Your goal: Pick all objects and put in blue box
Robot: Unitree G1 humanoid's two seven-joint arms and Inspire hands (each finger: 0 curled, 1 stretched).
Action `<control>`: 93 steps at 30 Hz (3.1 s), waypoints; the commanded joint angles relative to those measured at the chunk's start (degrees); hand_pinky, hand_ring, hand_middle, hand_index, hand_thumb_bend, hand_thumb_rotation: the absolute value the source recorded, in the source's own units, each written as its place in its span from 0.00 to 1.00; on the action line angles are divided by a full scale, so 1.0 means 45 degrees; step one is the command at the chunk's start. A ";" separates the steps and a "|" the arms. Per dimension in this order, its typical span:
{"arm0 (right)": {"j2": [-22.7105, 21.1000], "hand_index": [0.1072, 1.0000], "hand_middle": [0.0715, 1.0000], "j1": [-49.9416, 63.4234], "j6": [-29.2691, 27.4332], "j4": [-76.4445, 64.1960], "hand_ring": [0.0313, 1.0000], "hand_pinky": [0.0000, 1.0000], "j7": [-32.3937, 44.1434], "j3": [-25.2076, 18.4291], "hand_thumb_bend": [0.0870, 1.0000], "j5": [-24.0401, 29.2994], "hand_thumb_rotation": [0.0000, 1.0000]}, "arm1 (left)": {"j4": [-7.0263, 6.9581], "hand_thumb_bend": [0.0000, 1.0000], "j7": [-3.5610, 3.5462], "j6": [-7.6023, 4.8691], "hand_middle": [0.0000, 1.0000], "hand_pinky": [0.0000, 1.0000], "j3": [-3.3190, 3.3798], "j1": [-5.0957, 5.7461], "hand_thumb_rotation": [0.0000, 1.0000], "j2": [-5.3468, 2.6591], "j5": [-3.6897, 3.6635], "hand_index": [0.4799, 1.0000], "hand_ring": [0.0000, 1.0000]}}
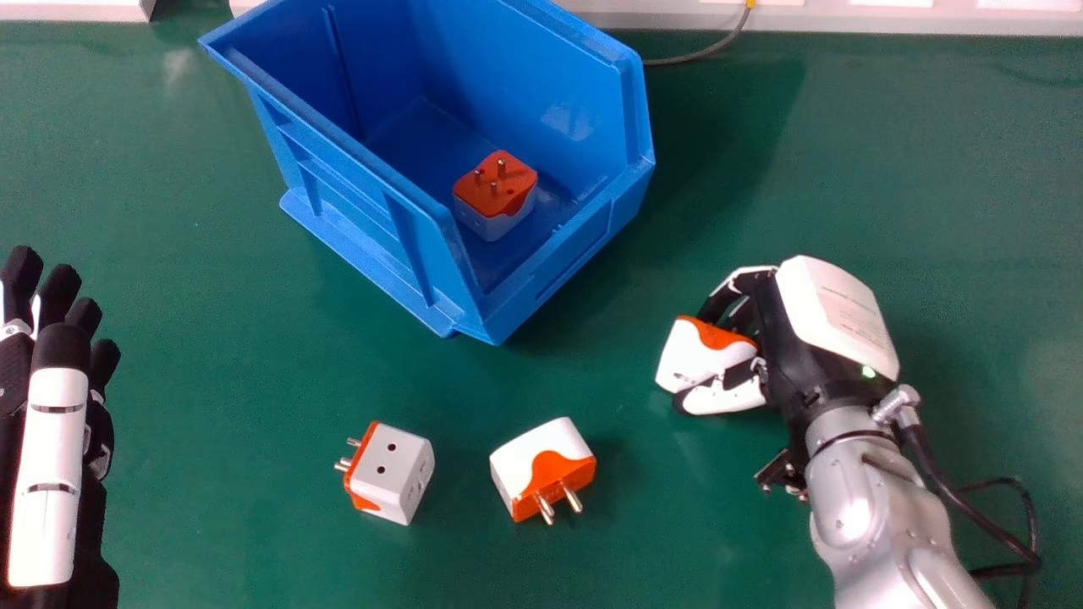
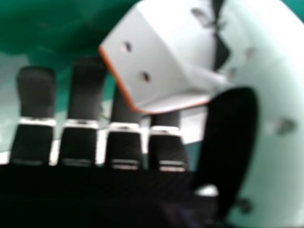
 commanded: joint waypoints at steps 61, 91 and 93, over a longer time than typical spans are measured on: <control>-0.1615 0.48 0.43 0.2042 -0.0563 -0.7422 0.40 0.32 0.2825 -0.0493 0.44 -0.1350 0.00 | -0.0273 0.55 0.0435 -0.0030 1.00 1.00 -0.0567 0.0001 1.00 -0.0136 0.0538 1.00 1.00; -0.0346 0.48 0.42 -0.3531 -0.2078 -0.5535 0.39 0.32 0.3778 0.0009 0.44 -0.1786 0.00 | -0.0151 0.55 0.0496 -0.0029 1.00 1.00 -0.0492 -0.0290 1.00 -0.0088 0.0662 1.00 1.00; -0.0211 0.48 0.42 -0.3874 -0.2399 -0.5114 0.39 0.32 0.3609 -0.0065 0.44 -0.1488 0.00 | -0.0115 0.56 0.0458 -0.0049 1.00 1.00 -0.0512 -0.0318 1.00 -0.0098 0.0614 1.00 1.00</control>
